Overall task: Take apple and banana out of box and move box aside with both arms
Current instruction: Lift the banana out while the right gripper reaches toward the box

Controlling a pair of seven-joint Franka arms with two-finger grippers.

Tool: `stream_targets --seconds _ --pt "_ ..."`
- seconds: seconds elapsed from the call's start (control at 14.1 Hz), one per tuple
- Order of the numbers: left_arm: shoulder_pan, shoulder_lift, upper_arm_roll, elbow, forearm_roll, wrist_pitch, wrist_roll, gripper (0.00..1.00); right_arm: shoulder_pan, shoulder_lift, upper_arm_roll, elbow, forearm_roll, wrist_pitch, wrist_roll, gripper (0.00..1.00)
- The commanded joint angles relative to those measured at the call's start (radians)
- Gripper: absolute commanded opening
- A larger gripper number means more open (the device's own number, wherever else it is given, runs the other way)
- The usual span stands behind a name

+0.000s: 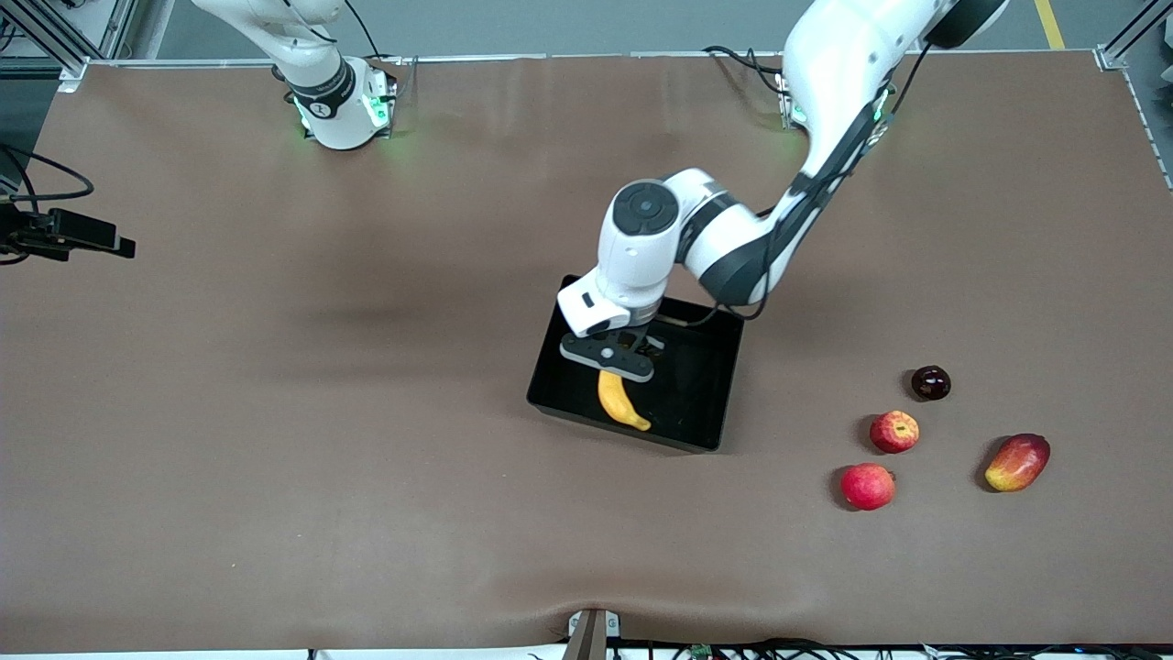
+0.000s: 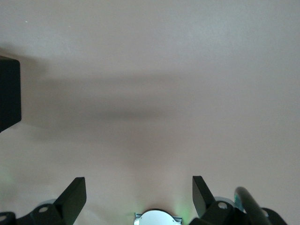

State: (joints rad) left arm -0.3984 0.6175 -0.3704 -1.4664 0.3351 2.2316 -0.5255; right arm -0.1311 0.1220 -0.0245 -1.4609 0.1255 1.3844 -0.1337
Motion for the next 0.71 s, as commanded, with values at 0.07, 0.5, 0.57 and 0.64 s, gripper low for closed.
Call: stream_targets --seconds 0.07,0.5,0.57,0.64 --pt "0.139 -0.103 -0.004 -0.022 -0.118 -0.099 0.218 0.0 0.068 0.025 0.0 0.053 0.017 -0.015 0.038 1.0" --pt "0.42 -0.099 0.001 -0.019 -0.166 -0.158 0.545 0.0 0.272 0.108 0.0 0.044 0.031 0.039 0.283 1.0" --pt "0.456 -0.09 0.005 -0.019 -0.157 -0.156 0.599 0.0 0.29 0.135 0.0 0.042 0.054 0.048 0.283 1.0" --pt "0.499 -0.076 0.007 -0.019 -0.157 -0.156 0.678 0.0 0.309 0.162 0.0 0.027 0.068 0.059 0.287 1.0"
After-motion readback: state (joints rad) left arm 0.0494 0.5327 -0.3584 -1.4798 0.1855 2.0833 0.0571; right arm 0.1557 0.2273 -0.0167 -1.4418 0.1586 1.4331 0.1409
